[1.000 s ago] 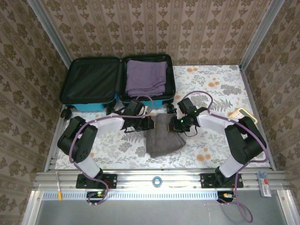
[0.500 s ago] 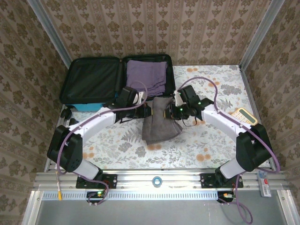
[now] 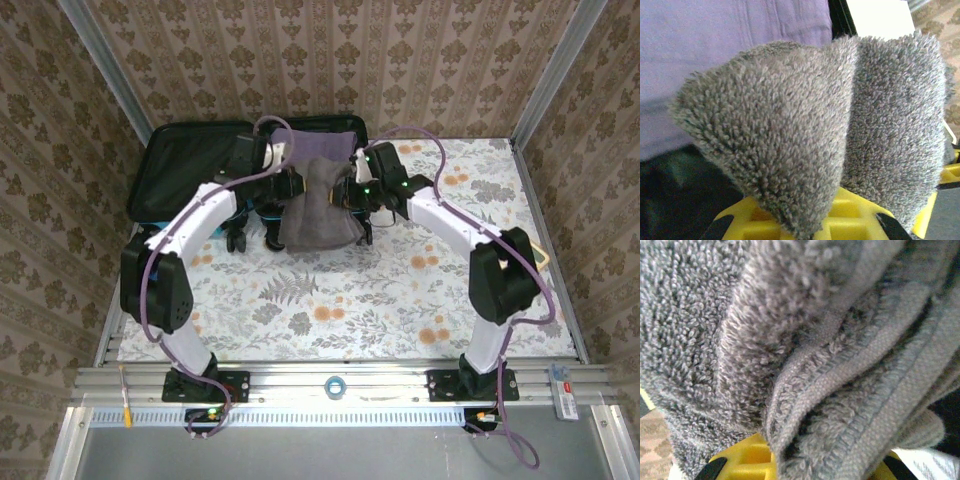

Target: Pack the luggage

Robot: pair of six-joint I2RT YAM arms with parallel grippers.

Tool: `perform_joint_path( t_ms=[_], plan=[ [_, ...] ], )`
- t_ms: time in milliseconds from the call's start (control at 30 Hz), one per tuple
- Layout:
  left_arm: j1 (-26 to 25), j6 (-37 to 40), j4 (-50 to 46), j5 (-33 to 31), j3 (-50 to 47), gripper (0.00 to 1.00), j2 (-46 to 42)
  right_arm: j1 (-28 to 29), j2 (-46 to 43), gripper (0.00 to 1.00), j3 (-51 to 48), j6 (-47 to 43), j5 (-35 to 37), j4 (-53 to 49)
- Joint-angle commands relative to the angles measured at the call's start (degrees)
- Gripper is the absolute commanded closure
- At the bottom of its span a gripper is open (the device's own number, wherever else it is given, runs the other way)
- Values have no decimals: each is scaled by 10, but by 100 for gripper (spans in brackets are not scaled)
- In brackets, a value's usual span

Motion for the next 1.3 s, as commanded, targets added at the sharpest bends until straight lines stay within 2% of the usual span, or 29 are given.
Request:
perform_joint_path(
  t_ms=[0,167,333,600,900,967,1067,1133,1200,1267],
  plan=[
    [17,30,9,22,54,100,27,-10,40,100,64,8,-16,29],
    [48,29,20,49,124,100,88,-23,112,100,155,10,-16,23],
    [64,17,72,84,165,100,148,-30,176,100,234,8,-10,12],
    [87,-2,75,103,279,100,257,-35,282,100,376,10,9,-28],
    [108,20,17,63,354,100,328,-52,400,100,520,15,35,-97],
    [110,26,3,47,360,97,333,-58,415,92,540,16,41,-108],
    [115,37,-16,29,370,81,339,-66,420,75,545,16,45,-109],
    [119,40,-24,26,373,66,339,-71,417,60,544,11,37,-108],
    [123,38,-31,30,377,57,334,-75,407,53,543,0,10,-101],
    [125,40,-34,32,377,53,323,-76,396,46,546,-18,-13,-105]
  ],
)
